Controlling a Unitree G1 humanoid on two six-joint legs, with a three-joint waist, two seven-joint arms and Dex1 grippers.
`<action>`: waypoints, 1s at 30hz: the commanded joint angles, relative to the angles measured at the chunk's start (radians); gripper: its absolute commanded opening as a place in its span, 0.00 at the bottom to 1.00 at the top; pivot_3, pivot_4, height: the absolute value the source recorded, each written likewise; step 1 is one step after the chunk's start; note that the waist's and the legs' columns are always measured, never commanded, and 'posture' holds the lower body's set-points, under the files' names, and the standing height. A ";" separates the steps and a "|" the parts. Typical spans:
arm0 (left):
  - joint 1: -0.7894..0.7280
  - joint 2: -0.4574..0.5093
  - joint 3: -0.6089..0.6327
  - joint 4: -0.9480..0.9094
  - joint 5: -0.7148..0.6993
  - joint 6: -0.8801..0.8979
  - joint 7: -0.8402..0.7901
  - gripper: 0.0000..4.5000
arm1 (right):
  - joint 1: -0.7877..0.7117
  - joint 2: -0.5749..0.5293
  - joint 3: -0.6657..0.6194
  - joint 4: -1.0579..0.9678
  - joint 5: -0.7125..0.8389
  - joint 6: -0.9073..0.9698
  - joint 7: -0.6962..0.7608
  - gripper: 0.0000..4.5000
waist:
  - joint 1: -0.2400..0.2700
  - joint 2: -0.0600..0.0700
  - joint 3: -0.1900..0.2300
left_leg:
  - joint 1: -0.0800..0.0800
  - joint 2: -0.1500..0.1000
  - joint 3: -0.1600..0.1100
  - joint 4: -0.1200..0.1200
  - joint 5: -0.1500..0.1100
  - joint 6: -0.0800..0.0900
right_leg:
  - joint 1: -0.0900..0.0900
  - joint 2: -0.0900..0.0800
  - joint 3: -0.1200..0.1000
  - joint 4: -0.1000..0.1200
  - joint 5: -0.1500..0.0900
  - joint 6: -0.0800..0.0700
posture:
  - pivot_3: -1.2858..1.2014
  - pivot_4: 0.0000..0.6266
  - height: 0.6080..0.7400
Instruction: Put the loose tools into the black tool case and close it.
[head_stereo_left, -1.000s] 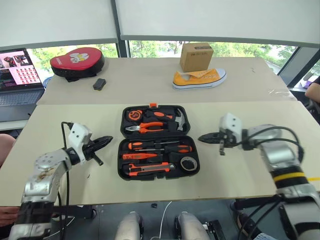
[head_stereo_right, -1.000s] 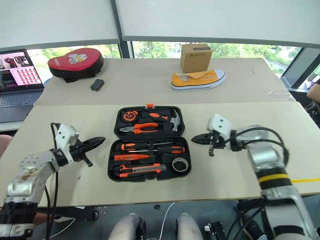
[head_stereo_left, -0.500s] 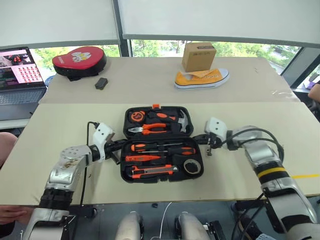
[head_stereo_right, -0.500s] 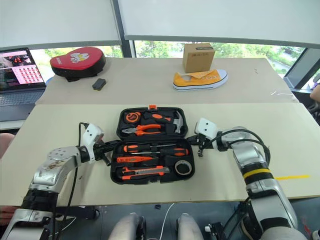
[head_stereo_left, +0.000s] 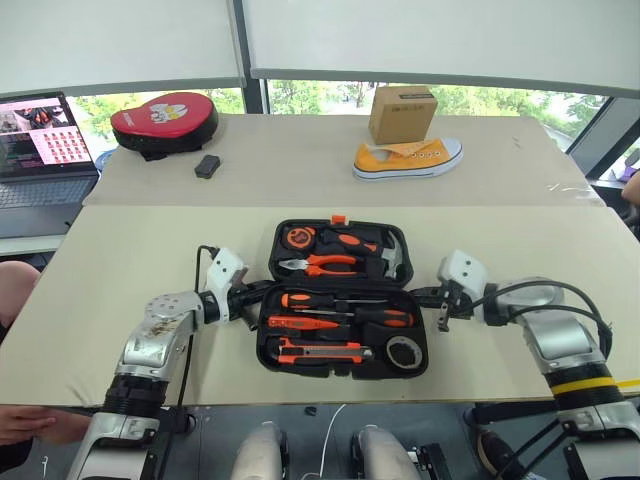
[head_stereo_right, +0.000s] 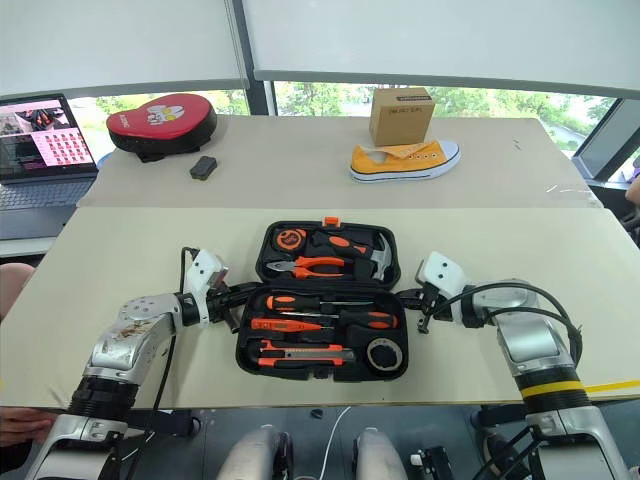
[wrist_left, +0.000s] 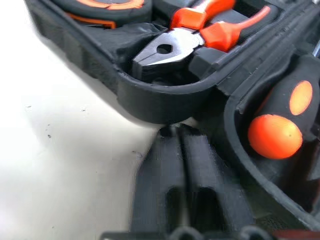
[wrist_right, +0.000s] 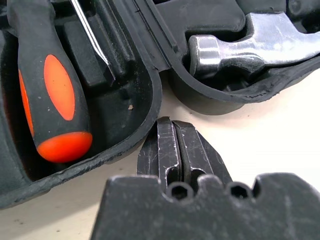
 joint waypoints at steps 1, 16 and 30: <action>0.003 0.097 0.056 -0.060 -0.050 0.078 -0.050 0.40 | -0.023 -0.006 -0.108 -0.061 0.114 0.086 -0.021 0.00 | -0.006 0.000 0.000 | 0.000 0.000 0.000 0.000 0.000 0.000 | 0.000 0.000 0.000 0.000 0.000 0.000 | 0.52 0.24 1.00; -0.430 0.133 -0.009 -0.006 -0.136 0.790 0.189 1.00 | -0.454 -0.079 0.061 -0.013 0.191 0.990 -0.154 0.96 | -0.012 -0.002 0.002 | -0.001 -0.001 -0.003 0.000 0.001 0.000 | -0.002 0.001 0.001 0.003 0.000 0.000 | 0.52 0.24 1.00; -0.468 0.077 -0.042 0.108 -0.082 0.741 0.222 0.94 | -0.576 0.041 0.149 0.269 0.102 0.948 -0.287 0.71 | -0.022 -0.001 0.002 | -0.006 -0.001 -0.002 0.000 0.002 -0.001 | -0.006 0.000 0.000 0.003 0.000 0.000 | 0.52 0.24 1.00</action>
